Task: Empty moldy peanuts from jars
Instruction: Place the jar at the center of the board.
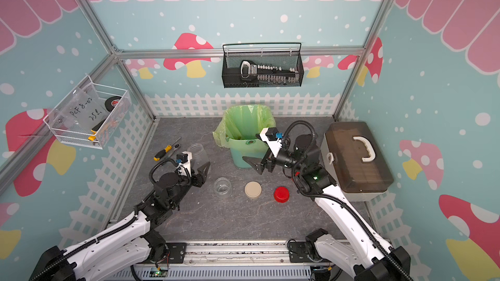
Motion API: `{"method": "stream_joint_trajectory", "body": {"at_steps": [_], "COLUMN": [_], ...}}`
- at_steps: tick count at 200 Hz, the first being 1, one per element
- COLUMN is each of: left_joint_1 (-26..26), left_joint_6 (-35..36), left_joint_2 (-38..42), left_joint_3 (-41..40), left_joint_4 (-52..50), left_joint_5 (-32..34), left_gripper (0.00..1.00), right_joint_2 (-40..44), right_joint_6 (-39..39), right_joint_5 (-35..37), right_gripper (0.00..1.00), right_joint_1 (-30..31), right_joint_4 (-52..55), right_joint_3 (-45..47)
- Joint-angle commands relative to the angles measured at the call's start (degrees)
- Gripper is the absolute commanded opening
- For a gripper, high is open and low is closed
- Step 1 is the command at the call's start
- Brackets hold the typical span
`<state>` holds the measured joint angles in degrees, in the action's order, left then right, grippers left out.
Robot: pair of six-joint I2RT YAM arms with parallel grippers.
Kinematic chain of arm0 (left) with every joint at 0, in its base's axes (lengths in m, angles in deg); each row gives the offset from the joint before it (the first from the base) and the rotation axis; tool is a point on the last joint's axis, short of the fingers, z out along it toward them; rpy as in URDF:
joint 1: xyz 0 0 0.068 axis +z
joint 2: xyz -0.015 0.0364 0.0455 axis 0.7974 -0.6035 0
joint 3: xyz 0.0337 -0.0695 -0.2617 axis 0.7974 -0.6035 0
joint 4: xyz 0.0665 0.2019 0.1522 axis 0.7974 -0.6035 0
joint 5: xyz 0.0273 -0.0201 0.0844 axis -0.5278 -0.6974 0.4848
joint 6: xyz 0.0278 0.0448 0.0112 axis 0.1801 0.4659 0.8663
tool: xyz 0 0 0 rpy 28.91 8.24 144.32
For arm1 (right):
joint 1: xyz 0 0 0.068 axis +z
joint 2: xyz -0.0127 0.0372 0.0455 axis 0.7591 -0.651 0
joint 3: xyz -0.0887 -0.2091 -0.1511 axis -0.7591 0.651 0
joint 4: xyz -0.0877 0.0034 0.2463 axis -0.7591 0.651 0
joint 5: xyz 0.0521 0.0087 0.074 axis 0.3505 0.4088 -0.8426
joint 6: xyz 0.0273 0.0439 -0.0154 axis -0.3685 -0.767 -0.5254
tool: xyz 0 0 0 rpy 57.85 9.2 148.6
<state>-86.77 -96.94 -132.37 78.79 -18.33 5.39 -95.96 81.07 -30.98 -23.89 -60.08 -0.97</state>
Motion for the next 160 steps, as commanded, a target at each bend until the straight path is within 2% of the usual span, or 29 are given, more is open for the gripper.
{"method": "stream_joint_trajectory", "body": {"at_steps": [1, 38, 98, 118, 141, 160], "left_joint_1": [-0.2, -0.2, -0.4, -0.3, -0.4, -0.6], "left_joint_6": [1.4, 1.9, 2.6, 2.0, 1.5, 1.9], "left_joint_2": [2.5, 4.4, 9.1, 6.0, -0.6, -5.6], "left_joint_3": [-2.1, -8.3, -12.1, -12.7, -14.4, -13.6], "left_joint_4": [3.7, 7.3, 8.7, 12.4, 22.1, 25.5], "left_joint_5": [-1.5, 2.3, 2.6, 2.5, 4.5, 3.1], "left_gripper": [0.50, 0.51, 0.51, 0.51, 0.53, 0.53], "right_joint_2": [-5.6, -13.2, -22.6, -25.4, -28.5, -30.6], "right_joint_6": [-2.6, -0.9, 0.7, 1.5, 0.7, 1.0], "right_joint_5": [-9.6, -8.5, -11.2, -8.8, -6.5, -5.5], "right_gripper": [0.99, 0.98, 0.94, 0.93, 0.91, 0.91], "right_joint_1": [0.6, 6.7, 13.0, 14.6, 15.3, 15.9], "right_joint_4": [0.3, 1.5, 4.2, 5.1, 5.1, 5.1], "right_joint_3": [-3.9, -8.2, -14.7, -16.4, -18.1, -19.0]}}
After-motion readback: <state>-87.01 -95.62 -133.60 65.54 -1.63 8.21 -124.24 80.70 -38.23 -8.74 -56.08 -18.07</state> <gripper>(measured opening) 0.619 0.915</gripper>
